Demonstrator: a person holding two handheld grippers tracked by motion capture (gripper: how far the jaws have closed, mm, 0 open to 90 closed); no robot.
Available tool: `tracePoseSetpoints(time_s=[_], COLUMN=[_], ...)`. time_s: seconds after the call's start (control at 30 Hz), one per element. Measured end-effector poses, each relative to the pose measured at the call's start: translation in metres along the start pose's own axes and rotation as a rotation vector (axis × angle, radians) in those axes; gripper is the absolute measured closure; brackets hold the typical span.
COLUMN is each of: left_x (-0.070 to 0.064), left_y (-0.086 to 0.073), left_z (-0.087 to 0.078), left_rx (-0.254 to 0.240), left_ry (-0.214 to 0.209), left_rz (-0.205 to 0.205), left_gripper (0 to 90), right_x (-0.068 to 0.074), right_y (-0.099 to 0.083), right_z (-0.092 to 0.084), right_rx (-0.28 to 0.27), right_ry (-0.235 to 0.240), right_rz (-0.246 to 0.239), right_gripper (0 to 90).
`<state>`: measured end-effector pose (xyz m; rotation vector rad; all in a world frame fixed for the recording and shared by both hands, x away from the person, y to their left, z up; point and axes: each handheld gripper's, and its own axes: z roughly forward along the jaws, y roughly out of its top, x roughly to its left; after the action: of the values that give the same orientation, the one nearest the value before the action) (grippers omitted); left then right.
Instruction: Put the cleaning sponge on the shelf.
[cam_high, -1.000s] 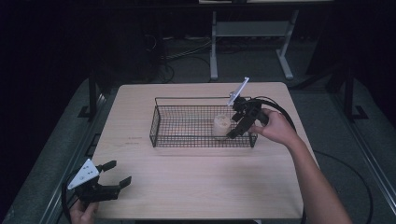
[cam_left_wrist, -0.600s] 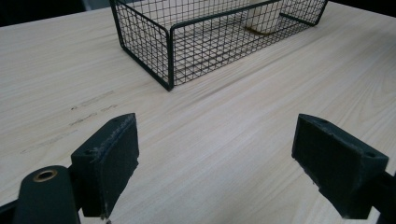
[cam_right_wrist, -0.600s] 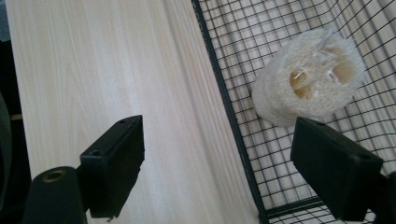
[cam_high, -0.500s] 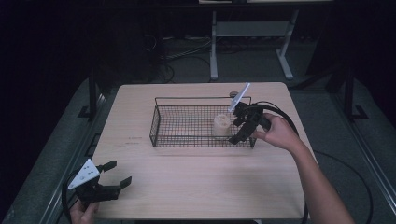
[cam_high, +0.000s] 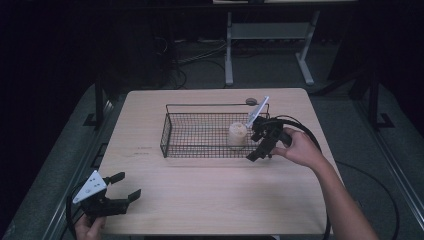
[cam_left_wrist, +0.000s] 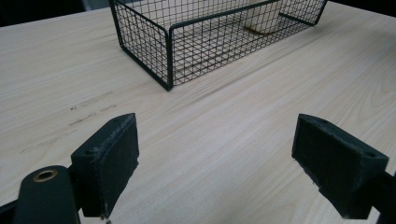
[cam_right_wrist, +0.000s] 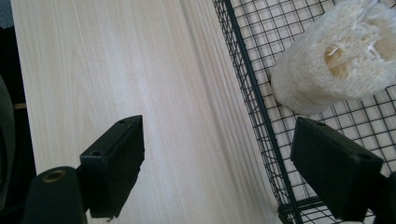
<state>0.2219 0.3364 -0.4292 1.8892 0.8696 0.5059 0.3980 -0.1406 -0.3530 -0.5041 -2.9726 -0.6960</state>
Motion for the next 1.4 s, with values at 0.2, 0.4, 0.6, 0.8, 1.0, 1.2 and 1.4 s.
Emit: tracePoseSetpoints(time_s=[0.2, 0.4, 0.6, 0.8, 1.0, 1.2, 1.4], left_x=[0.0, 0.0, 0.0, -0.001, -0.001, -0.001, -0.001], left_y=[0.0, 0.0, 0.0, 0.0, 0.0, 0.0, 0.0], left_z=[0.0, 0.0, 0.0, 0.0, 0.0, 0.001, 0.0], left_rx=[0.001, -0.002, 0.0, 0.001, 0.002, 0.003, 0.002], left_ry=[-0.002, -0.001, -0.001, -0.001, -0.001, -0.002, -0.002], left_rz=[0.004, 0.0, 0.002, 0.002, 0.005, 0.005, 0.004], left_gripper=[14.1, 14.1, 14.1, 14.1, 14.1, 14.1, 14.1], right_x=[0.004, 0.01, 0.013, 0.016, 0.017, 0.021, 0.024], right_y=[-0.001, 0.002, -0.004, -0.009, -0.018, -0.025, -0.03], right_z=[0.003, 0.004, 0.008, 0.012, 0.015, 0.019, 0.021], right_rx=[0.036, 0.041, 0.021, 0.041, 0.04, 0.03, 0.029], right_ry=[0.007, 0.008, 0.014, 0.014, 0.024, 0.026, 0.022], right_rz=[-0.006, -0.021, -0.023, -0.022, -0.011, -0.011, -0.017], right_gripper=[16.6, 16.6, 16.6, 16.7, 16.6, 16.6, 16.6])
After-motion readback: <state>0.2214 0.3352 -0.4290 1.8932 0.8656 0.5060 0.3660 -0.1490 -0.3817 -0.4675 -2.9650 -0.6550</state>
